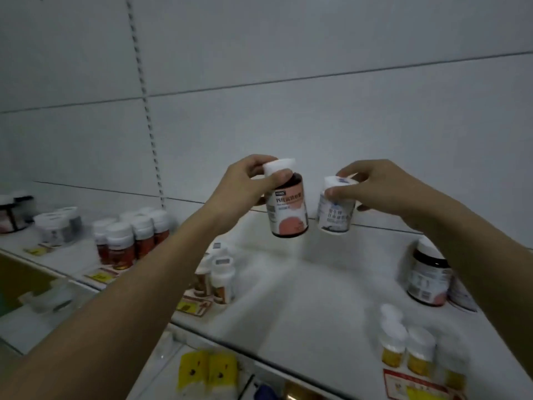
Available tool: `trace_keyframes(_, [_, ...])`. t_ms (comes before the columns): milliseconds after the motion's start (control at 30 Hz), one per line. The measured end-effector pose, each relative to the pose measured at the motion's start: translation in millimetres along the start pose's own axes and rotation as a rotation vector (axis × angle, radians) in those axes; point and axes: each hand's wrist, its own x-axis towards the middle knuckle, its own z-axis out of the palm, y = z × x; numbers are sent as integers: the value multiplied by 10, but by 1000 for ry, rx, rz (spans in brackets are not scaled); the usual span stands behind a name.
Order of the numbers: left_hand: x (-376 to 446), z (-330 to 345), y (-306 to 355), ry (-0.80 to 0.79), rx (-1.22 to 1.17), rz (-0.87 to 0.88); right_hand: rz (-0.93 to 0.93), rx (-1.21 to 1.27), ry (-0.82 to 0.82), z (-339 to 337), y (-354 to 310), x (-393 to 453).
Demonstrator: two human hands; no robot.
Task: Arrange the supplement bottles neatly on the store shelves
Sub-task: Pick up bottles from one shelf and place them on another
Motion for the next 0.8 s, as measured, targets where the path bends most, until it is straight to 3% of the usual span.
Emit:
trace_keyframes(133, [-424,-1020,294,43,67,-7,-40,169,-68,450,-812,-209])
trace_keyframes(367, [-1405,-2636,526,166,114,-61,-110,187,-208,1629,-1985,-574])
trace_keyframes(600, [-1883,-3687,596,261,155,-78,-184,141,-332,2491,-2793,-600])
trace_keyframes(800, [-1729,-4293,309,260,132,-67,-212,83,-394,3073,-3022,-240])
